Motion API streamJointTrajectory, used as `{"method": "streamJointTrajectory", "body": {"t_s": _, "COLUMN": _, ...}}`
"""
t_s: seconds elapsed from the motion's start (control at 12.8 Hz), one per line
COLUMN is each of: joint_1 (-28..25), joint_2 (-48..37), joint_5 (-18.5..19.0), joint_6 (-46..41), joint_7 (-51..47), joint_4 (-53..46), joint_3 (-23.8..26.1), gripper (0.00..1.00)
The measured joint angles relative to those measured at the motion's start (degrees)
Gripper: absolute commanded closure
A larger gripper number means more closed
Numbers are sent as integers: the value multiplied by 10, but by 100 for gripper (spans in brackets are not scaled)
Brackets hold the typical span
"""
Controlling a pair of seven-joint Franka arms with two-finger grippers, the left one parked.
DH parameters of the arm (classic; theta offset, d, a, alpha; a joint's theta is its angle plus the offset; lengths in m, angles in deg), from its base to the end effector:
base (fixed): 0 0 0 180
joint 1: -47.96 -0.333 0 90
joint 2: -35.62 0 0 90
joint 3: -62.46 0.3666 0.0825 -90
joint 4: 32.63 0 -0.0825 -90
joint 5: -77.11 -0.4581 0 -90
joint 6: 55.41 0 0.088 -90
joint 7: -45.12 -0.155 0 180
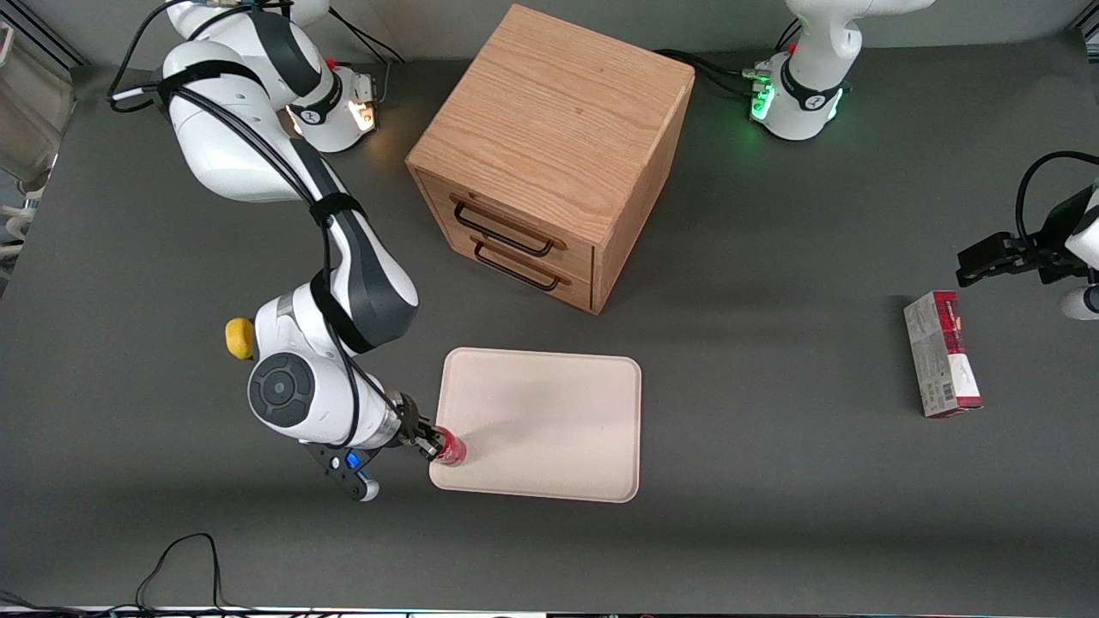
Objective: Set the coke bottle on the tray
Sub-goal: 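Lower the held bottle onto the white tray, then open the right gripper to release the bottle on the tray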
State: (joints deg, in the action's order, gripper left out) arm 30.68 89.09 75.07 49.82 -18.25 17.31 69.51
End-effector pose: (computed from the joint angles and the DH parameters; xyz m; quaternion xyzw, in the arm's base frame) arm 0.8363 0.3365 0.3107 -0.9299 0.3614 0.0320 0.0609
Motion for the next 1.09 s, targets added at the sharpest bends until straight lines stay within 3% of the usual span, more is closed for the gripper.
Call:
{"method": "streamJointTrajectory", "body": {"t_s": 0.16, "joint_1": 0, "joint_2": 0, "joint_5": 0, "joint_6": 1, "joint_7": -1, "joint_4": 0, "joint_3": 0, "gripper": 42}}
{"method": "streamJointTrajectory", "body": {"t_s": 0.23, "joint_1": 0, "joint_2": 0, "joint_5": 0, "joint_6": 2, "joint_7": -2, "joint_4": 0, "joint_3": 0, "gripper": 0}}
{"method": "streamJointTrajectory", "body": {"t_s": 1.09, "joint_1": -3, "joint_2": 0, "joint_5": 6, "joint_6": 5, "joint_7": -8, "joint_4": -4, "joint_3": 0, "gripper": 0}}
